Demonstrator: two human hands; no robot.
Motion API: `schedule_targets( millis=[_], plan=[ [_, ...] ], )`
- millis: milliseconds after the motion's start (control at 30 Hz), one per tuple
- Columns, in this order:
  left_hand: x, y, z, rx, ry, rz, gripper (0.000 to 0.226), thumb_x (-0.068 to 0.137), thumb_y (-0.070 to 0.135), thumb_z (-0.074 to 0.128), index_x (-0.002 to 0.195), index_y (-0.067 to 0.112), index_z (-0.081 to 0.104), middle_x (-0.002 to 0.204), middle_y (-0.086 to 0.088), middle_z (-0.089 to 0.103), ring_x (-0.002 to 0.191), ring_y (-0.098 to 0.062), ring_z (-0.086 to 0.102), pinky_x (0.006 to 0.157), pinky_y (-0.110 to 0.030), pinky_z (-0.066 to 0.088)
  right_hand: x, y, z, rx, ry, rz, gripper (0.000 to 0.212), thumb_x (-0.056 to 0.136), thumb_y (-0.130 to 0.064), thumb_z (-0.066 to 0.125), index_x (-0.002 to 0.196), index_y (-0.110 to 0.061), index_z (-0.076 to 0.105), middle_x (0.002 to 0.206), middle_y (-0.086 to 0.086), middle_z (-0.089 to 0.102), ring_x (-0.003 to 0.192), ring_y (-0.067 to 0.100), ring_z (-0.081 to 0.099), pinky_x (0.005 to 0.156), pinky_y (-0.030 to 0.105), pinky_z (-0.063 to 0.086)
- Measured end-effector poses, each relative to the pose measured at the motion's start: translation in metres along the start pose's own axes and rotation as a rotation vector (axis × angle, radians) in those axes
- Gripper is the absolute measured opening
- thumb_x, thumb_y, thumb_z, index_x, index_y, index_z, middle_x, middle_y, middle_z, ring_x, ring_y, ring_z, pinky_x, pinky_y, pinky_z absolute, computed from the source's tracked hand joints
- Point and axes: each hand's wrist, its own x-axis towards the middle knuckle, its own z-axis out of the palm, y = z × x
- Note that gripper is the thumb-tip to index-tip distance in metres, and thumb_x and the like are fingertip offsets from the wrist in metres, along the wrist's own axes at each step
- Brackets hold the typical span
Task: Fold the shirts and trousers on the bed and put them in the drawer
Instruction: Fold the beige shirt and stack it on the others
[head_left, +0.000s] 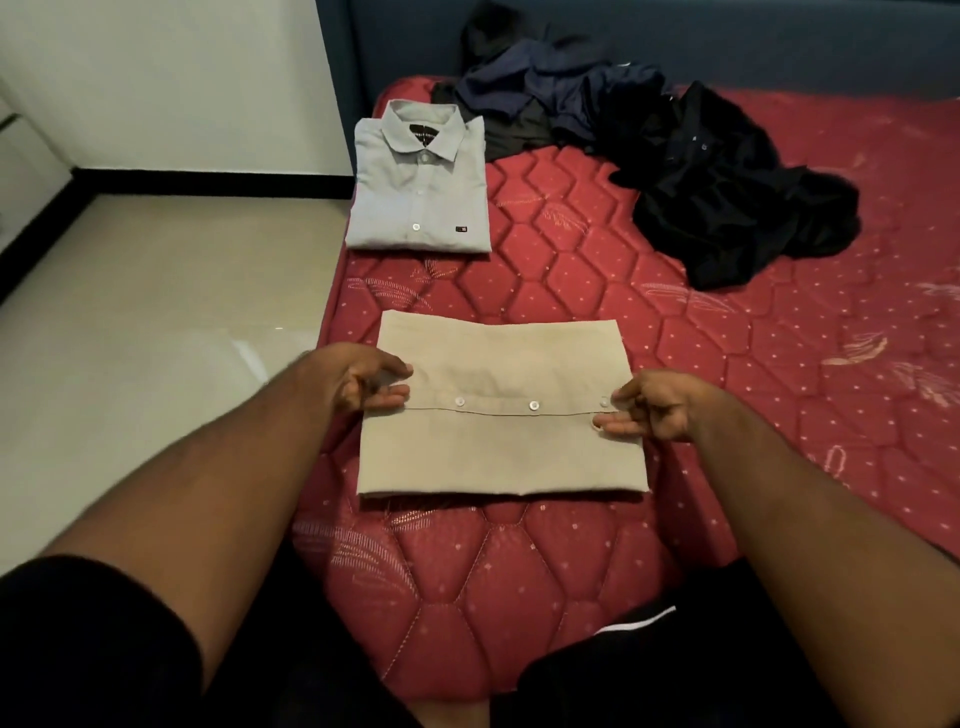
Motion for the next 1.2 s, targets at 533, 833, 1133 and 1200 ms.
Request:
schedule_targets(
  millis=[533, 833, 1133, 1200],
  plan=[
    [0.01, -0.092, -0.032, 0.84, 0.123, 1.211, 0.021, 0.095, 0.034, 0.05, 0.109, 0.046, 0.061, 0.137, 0.033, 0.043, 0.13, -0.008, 0.048, 0.106, -0.009, 0.03, -0.004, 0.053, -0.062, -0.849, 0.29, -0.937, 0.021, 0.07, 0.006, 0.052, 0.069, -0.011, 0.062, 0.125, 0.014, 0.06, 0.127, 0.027, 0.051, 0.095, 0.016, 0.034],
    [-0.007, -0.094, 0.013, 0.974, 0.508, 1.02, 0.061, 0.072, 0.072, 0.053, 0.112, 0.029, 0.067, 0.119, 0.006, 0.057, 0.11, -0.02, 0.051, 0.09, -0.044, 0.042, 0.011, 0.081, 0.04, -1.284, 0.321, -0.996, 0.079, 0.089, -0.073, 0.022, 0.151, -0.025, 0.028, 0.159, 0.001, 0.009, 0.147, 0.027, 0.01, 0.117, 0.049, 0.013],
    [-0.013, -0.053, 0.013, 1.315, 0.407, 1.37, 0.029, 0.08, 0.053, 0.057, 0.081, 0.025, 0.06, 0.073, 0.013, 0.056, 0.074, -0.014, 0.061, 0.075, -0.032, 0.022, 0.019, 0.094, 0.053, -1.319, 0.389, -0.774, 0.078, 0.082, -0.08, 0.01, 0.144, -0.047, -0.025, 0.151, -0.013, -0.034, 0.143, 0.019, -0.029, 0.115, 0.048, -0.016],
    [-0.025, -0.046, 0.012, 1.413, 0.501, 1.445, 0.023, 0.073, 0.049, 0.063, 0.078, 0.027, 0.061, 0.072, 0.011, 0.058, 0.068, -0.016, 0.059, 0.074, -0.034, 0.024, 0.018, 0.088, 0.055, -1.326, 0.353, -0.731, 0.078, 0.08, -0.081, 0.008, 0.143, -0.047, -0.024, 0.15, -0.015, -0.033, 0.145, 0.02, -0.026, 0.115, 0.052, -0.016]
  ],
)
